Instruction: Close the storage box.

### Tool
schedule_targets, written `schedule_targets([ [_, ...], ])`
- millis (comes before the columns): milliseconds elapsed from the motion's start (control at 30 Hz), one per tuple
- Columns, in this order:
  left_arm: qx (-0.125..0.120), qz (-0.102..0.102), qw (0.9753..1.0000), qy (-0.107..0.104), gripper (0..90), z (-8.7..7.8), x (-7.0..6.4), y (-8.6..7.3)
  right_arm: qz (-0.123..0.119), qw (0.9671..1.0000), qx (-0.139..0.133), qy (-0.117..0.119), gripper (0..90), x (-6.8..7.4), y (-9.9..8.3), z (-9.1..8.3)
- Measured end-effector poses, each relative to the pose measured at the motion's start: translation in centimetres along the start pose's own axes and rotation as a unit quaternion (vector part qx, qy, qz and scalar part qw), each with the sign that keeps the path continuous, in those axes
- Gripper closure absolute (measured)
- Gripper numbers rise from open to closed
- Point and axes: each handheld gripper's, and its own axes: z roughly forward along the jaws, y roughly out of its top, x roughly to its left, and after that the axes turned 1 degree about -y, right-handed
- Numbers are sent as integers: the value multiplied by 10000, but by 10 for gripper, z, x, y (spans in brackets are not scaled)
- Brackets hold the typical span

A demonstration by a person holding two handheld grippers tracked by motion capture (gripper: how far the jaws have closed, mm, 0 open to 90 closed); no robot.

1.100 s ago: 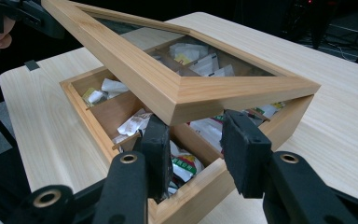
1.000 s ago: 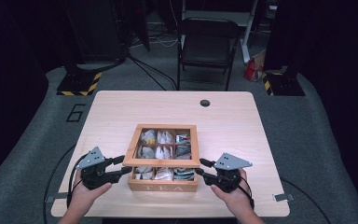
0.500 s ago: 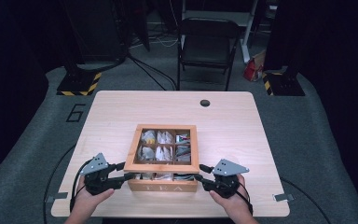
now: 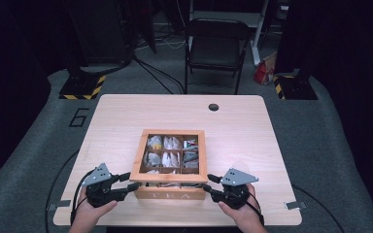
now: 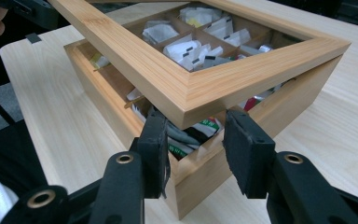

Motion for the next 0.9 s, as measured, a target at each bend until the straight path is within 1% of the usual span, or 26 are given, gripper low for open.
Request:
schedule_targets([
  [33,86,-10,9999,-54,503,-1,0,0,26,10000,24,8,600,1,-1,-1],
  [100,79,2,10000,-36,503,0,0,-2,4,10000,51,24,600,2,-2,-1],
  [133,73,-32,10000,-50,503,0,-1,-3,-7,10000,64,36,600,2,-3,-1],
  [167,142,-3,9999,-79,503,-1,0,-3,-45,9999,98,47,600,2,-3,-2],
  [233,179,-21,9998,-72,502,-2,0,-5,4,9999,145,48,600,2,-4,-1],
  [267,102,-64,9999,-17,500,-1,0,-6,-15,9998,184,50,599,2,-4,0],
  [333,20,-100,9999,-91,498,-5,1,-6,-23,9996,253,120,584,2,-6,0],
  [367,20,-88,9999,-55,498,-6,1,-6,-16,9997,193,121,583,2,-7,-2],
  [400,79,-55,9999,-44,497,-8,2,-5,24,9998,184,115,583,1,-6,-3],
  [467,41,-74,10000,-17,497,-8,3,-4,96,9999,122,52,583,0,-6,-7],
  [533,30,-84,10000,-9,496,-8,4,-3,177,9998,46,52,583,-4,-6,-8],
  [600,39,-94,9999,3,495,-7,4,-2,200,9998,44,30,583,-5,-6,-9],
  [633,77,-93,9999,-37,495,-7,6,-1,211,9998,44,18,583,-5,-6,-9],
  [667,58,-80,10000,-14,495,-6,6,-1,178,9998,39,11,582,-5,-6,-9],
  [700,41,-110,9999,3,495,-6,6,-1,161,9999,36,9,581,-6,-5,-9],
  [767,9,-94,9999,45,495,-6,9,1,200,9998,16,-18,578,-7,-4,-10],
  [800,29,-135,9999,26,495,-7,10,2,181,9998,-12,-36,577,-8,-3,-10],
  [867,8,-150,9999,48,495,-7,13,4,208,9997,-47,-97,573,-11,-1,-12],
  [900,-12,-157,9998,106,494,-7,14,5,236,9996,-56,-108,571,-13,0,-13],
])
